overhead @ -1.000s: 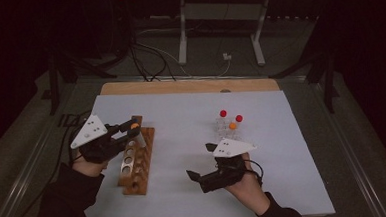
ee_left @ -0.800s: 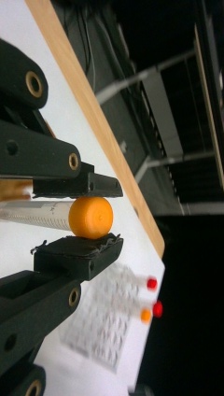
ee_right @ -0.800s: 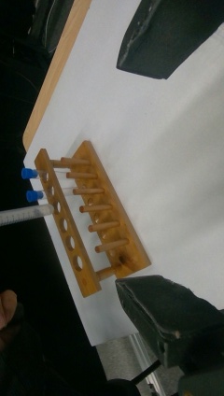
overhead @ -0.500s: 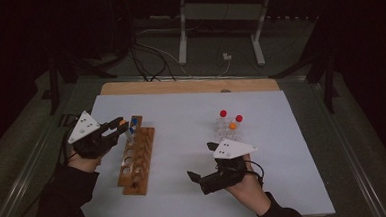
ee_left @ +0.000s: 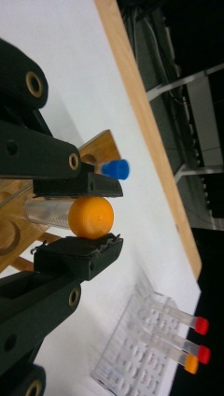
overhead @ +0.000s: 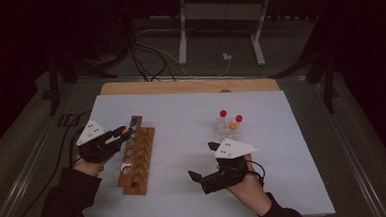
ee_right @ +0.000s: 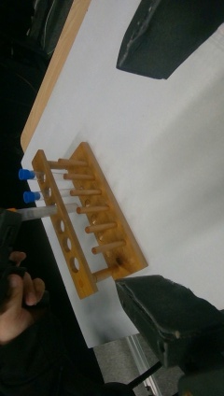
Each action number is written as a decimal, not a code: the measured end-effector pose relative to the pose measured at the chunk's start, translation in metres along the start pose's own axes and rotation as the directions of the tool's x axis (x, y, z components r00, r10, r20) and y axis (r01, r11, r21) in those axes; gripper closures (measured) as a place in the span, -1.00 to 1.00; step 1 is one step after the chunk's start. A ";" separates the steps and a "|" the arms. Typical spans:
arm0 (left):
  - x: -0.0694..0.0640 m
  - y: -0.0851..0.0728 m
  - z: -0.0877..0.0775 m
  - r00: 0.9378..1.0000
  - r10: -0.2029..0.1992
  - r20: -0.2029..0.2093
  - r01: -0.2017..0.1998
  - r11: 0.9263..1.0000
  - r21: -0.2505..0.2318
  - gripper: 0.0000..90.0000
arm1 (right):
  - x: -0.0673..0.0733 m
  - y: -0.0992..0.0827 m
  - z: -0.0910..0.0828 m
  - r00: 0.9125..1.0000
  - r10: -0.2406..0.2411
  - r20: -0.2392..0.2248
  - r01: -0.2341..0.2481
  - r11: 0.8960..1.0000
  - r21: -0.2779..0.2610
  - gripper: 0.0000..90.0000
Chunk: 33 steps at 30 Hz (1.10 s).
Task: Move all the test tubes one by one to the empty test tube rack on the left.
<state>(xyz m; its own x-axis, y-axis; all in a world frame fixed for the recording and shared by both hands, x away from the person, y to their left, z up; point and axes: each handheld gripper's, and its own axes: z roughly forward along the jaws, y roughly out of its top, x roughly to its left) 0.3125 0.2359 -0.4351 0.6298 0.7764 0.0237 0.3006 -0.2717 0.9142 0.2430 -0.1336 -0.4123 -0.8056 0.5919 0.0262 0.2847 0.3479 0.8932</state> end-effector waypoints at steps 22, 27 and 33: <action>-0.007 -0.009 0.012 0.999 0.047 -0.022 -0.045 0.994 0.096 0.59 | -0.001 0.002 -0.005 1.000 0.002 -0.003 -0.002 1.000 -0.009 -1.00; -0.009 -0.009 0.011 0.998 0.069 -0.013 -0.067 0.994 0.085 0.31 | -0.004 0.004 -0.008 1.000 0.009 -0.007 -0.009 1.000 -0.026 -1.00; -0.016 -0.003 0.004 0.997 0.075 -0.001 -0.075 0.996 0.045 -0.20 | -0.012 0.008 -0.018 1.000 0.017 0.010 -0.016 0.998 -0.062 -1.00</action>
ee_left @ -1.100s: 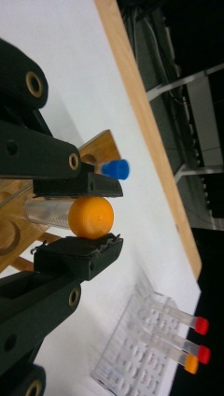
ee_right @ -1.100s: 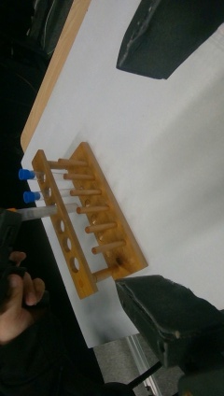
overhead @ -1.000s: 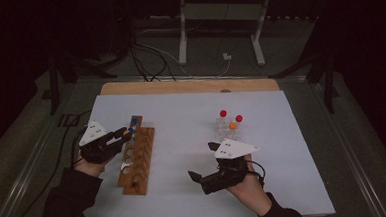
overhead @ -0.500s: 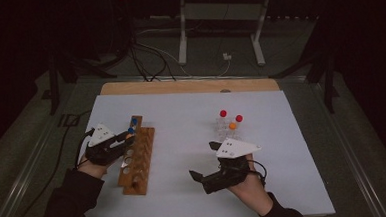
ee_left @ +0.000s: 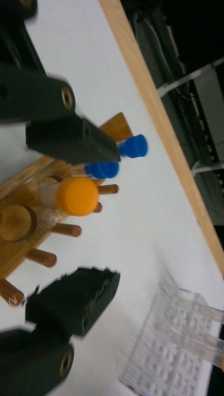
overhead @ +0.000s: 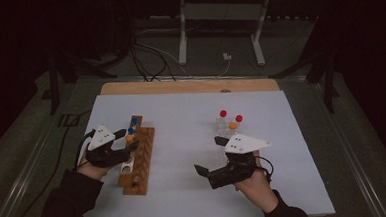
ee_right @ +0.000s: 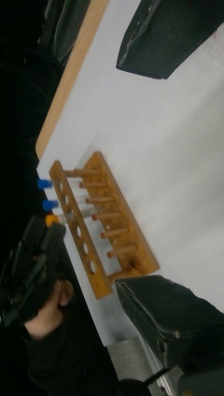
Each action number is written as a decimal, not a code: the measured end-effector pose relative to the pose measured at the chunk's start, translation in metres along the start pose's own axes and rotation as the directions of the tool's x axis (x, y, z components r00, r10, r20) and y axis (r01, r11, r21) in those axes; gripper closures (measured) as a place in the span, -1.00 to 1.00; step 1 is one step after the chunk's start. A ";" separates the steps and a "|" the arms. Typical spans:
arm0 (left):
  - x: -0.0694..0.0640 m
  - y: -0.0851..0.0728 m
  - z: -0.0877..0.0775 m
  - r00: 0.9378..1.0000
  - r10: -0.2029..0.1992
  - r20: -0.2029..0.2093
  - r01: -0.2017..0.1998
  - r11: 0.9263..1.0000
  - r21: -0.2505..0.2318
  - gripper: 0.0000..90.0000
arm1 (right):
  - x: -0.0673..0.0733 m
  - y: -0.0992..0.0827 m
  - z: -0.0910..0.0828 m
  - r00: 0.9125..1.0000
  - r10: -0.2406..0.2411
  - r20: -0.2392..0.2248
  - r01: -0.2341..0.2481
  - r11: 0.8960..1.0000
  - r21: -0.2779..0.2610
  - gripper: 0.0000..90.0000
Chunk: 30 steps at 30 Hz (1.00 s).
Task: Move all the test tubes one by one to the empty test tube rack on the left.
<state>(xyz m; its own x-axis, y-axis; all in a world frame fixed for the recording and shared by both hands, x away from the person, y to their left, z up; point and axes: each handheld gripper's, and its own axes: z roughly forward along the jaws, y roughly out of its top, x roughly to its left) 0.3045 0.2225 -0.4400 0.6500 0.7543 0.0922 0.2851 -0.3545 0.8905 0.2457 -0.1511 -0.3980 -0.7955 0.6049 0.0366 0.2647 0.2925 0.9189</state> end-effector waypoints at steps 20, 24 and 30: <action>-0.009 0.007 -0.019 0.990 -0.048 0.135 0.056 0.996 -0.063 -0.96 | -0.078 -0.015 -0.015 0.972 0.067 0.226 -0.080 0.996 0.048 -1.00; -0.007 0.007 -0.021 0.987 -0.057 0.148 0.068 0.995 -0.076 -0.96 | -0.085 -0.024 -0.007 0.965 0.072 0.253 -0.100 0.990 0.099 -0.88; -0.009 0.007 -0.023 0.988 -0.046 0.150 0.057 0.996 -0.073 -0.96 | -0.098 -0.035 0.000 0.951 0.092 0.294 -0.141 0.979 0.148 -0.65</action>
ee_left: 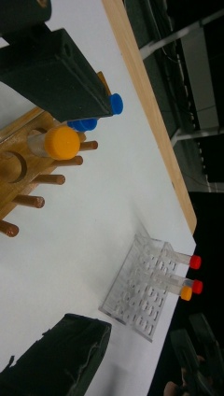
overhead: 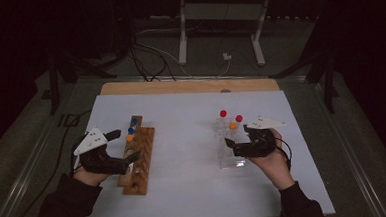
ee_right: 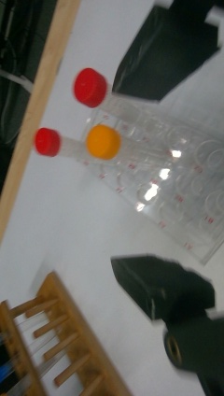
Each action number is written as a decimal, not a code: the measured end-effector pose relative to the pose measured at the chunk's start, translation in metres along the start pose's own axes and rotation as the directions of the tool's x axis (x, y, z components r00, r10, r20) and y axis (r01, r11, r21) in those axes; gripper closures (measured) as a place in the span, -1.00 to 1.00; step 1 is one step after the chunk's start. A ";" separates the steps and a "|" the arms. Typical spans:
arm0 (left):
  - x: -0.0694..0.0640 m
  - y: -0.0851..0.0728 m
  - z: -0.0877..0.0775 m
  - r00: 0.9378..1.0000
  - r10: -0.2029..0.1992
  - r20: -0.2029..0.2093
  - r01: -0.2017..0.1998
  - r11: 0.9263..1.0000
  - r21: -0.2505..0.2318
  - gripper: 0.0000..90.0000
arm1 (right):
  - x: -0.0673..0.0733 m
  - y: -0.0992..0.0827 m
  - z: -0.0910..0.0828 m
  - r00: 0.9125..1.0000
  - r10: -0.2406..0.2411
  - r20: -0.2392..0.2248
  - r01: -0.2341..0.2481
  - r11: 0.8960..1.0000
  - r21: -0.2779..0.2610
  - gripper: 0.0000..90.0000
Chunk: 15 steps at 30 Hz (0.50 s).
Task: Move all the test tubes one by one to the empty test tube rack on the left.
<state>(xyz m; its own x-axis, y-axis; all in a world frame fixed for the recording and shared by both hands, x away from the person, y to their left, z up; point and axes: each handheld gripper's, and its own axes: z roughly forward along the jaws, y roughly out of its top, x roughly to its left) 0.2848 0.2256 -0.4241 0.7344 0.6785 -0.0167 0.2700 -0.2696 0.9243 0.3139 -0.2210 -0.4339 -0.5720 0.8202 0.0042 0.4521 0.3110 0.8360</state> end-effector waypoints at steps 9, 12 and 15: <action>0.000 0.000 0.001 1.000 0.004 0.000 -0.004 1.000 0.009 -0.96 | -0.010 -0.007 0.018 1.000 0.017 0.018 -0.018 0.997 0.078 0.04; -0.001 0.000 0.001 1.000 0.005 0.002 -0.005 1.000 0.008 -0.96 | -0.013 -0.007 0.025 0.999 0.027 0.024 -0.030 0.995 0.098 0.20; -0.001 0.001 0.000 1.000 0.005 0.003 -0.005 1.000 0.007 -0.96 | -0.015 -0.007 0.031 0.999 0.031 0.036 -0.035 0.993 0.113 0.30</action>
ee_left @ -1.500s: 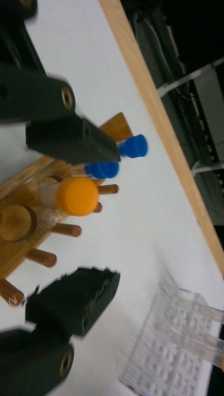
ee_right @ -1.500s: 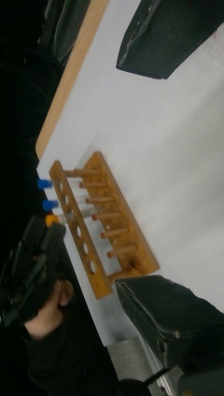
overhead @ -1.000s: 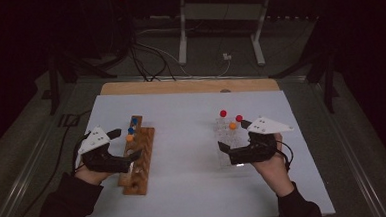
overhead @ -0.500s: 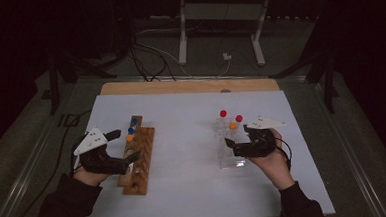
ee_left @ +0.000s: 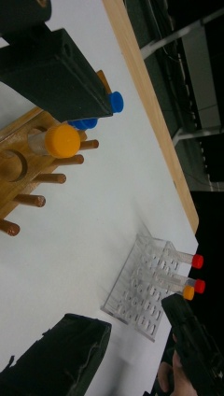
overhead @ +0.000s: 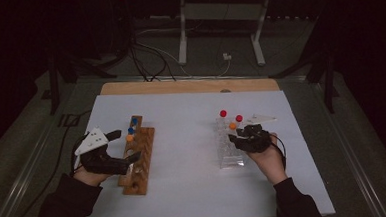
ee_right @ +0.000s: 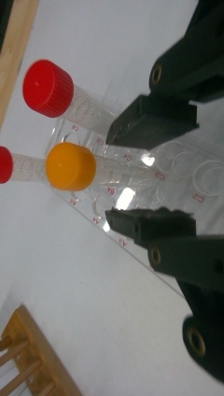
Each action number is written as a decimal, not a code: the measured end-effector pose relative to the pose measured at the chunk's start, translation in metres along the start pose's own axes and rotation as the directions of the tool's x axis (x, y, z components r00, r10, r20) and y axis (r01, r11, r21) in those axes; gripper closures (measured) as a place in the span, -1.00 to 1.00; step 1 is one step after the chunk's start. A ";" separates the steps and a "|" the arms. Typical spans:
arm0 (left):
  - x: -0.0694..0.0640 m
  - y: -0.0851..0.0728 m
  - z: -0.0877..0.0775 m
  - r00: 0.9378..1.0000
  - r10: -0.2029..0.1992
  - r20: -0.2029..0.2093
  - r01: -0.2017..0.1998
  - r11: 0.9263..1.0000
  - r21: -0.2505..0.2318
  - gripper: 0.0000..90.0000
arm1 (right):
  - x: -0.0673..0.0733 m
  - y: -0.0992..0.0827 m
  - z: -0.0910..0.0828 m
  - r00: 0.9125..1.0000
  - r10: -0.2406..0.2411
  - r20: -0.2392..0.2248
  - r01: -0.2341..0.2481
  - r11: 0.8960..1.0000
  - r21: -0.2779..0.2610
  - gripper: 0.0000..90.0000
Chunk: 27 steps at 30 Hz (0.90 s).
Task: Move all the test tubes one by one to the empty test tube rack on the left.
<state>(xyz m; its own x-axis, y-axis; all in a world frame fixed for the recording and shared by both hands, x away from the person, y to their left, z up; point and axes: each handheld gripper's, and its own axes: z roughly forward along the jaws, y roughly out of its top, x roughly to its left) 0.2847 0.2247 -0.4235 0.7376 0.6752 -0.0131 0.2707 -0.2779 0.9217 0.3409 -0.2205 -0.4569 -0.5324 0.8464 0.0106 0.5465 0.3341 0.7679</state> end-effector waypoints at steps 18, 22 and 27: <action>0.000 0.000 0.000 1.000 0.003 -0.004 -0.003 1.000 0.005 -0.96 | 0.001 0.005 0.014 0.999 -0.037 0.028 0.036 0.999 0.023 0.65; 0.000 0.000 0.000 1.000 0.003 0.003 -0.003 1.000 0.005 -0.96 | 0.003 0.007 0.011 0.998 -0.047 0.037 0.047 0.999 0.010 0.65; -0.001 0.000 0.000 1.000 0.006 0.003 -0.006 1.000 0.008 -0.96 | 0.003 0.011 0.001 0.998 -0.042 0.041 0.043 0.999 -0.019 0.65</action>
<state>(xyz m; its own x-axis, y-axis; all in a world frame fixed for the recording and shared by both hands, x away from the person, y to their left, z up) 0.2843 0.2241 -0.4235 0.7409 0.6716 -0.0085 0.2711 -0.2875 0.9186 0.3456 -0.2139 -0.4493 -0.5278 0.8480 -0.0481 0.5109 0.3622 0.7796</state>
